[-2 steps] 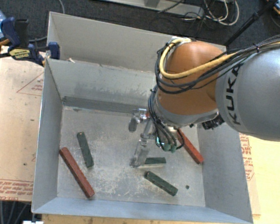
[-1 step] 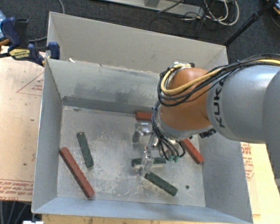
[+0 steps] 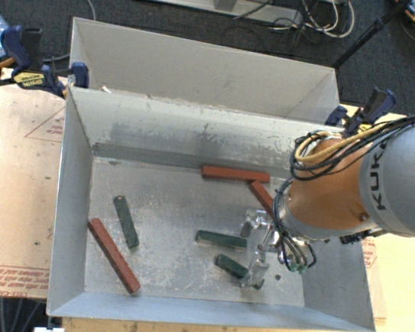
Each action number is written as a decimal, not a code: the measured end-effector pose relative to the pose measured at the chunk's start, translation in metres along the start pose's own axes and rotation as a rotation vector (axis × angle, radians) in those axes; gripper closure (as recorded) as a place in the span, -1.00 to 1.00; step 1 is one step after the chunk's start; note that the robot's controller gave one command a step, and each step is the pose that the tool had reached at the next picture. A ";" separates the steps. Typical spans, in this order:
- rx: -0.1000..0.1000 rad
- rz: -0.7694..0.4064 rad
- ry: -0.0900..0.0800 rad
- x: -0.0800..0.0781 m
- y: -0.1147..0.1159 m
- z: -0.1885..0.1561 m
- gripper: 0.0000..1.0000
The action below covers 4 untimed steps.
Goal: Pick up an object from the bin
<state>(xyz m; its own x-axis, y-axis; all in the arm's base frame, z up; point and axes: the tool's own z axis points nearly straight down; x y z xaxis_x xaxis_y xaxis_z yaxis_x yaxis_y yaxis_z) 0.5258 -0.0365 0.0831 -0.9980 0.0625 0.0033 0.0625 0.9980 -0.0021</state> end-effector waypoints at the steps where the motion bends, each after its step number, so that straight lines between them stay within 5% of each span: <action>1: -0.004 -0.039 -0.002 -0.005 0.039 0.014 -1.00; 2: -0.004 -0.033 -0.006 -0.006 0.037 0.012 1.00; 3: -0.004 0.000 -0.017 -0.050 0.026 -0.103 1.00; 4: -0.004 0.000 -0.006 -0.047 0.026 -0.098 -1.00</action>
Offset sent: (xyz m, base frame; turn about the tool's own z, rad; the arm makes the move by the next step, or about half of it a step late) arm 0.0074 0.0354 -0.0131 -0.0343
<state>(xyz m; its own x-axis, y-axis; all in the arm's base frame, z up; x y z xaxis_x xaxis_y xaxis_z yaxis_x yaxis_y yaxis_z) 0.5750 -0.0128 0.1811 -0.9980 0.0627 -0.0029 0.0627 0.9980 0.0016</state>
